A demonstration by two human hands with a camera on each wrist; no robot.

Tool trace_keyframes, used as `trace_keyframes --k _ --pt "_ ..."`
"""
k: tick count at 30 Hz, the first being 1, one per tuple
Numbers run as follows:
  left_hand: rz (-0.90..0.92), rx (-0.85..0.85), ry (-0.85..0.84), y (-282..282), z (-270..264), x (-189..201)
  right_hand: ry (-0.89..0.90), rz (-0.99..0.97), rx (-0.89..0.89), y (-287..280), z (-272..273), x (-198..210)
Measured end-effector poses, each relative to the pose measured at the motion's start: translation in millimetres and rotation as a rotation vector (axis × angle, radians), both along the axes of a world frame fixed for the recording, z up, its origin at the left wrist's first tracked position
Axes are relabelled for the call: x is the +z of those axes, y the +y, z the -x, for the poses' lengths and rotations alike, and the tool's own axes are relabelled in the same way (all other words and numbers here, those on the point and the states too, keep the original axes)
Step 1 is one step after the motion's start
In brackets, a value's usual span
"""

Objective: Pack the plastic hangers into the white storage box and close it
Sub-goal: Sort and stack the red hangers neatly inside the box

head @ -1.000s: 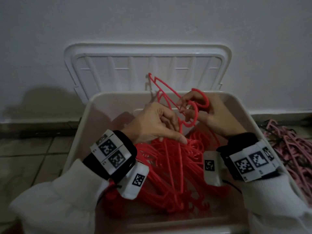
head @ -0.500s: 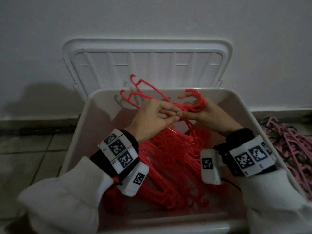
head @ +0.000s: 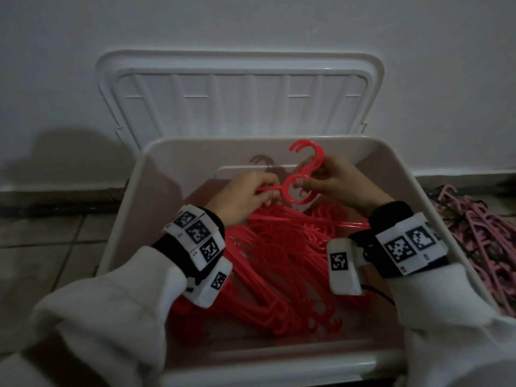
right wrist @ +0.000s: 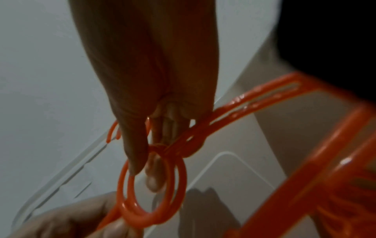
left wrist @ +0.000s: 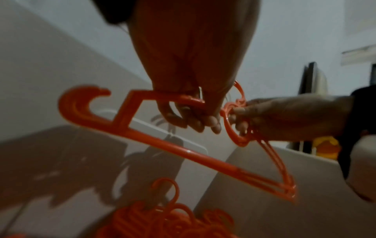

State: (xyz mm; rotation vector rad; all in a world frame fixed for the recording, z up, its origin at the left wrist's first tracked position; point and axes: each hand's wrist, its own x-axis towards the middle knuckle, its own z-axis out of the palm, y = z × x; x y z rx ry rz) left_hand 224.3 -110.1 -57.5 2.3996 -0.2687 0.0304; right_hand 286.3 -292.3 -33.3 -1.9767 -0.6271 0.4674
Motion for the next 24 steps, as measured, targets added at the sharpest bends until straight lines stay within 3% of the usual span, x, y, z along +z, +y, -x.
trace_keyframes --k 3,5,7,9,11,12,14,16,17,21,24 --pt "0.102 0.026 0.053 -1.1 -2.3 -6.4 0.061 0.162 0.062 -0.1 2.2 -1.5" --pt "0.094 0.019 0.021 -4.2 -1.6 -11.2 0.089 0.196 0.001 0.6 1.5 -0.6" --pt "-0.082 0.027 -0.17 -8.4 0.3 -16.1 0.097 0.158 -0.135 -1.9 -2.5 0.3" --pt "-0.251 0.158 -0.41 -13.3 6.2 -12.9 0.082 0.114 -0.291 -8.2 -7.0 1.8" --pt "-0.246 0.286 -0.575 -18.5 12.3 -6.0 0.073 0.086 -0.385 -12.6 -9.0 3.0" --pt "-0.214 0.27 -0.6 -21.3 14.3 -4.7 0.063 0.09 -0.399 -13.3 -8.7 4.1" --pt "-0.179 0.14 -0.362 -24.3 17.3 -9.8 0.027 0.092 -0.41 -12.4 -6.9 5.1" --pt "-0.292 0.072 -0.001 -22.3 16.9 -30.1 -0.016 0.086 -0.426 -12.0 -6.0 5.4" --pt "-0.342 0.048 0.091 -19.6 16.8 -43.4 -0.039 0.09 -0.426 -11.9 -5.5 5.5" --pt "-0.476 -0.101 0.308 -12.8 19.5 -74.3 -0.079 0.095 -0.411 -10.6 -3.4 6.5" --pt "-0.613 -0.128 0.329 -14.6 20.5 -78.1 -0.095 0.111 -0.367 -8.5 -1.9 7.9"
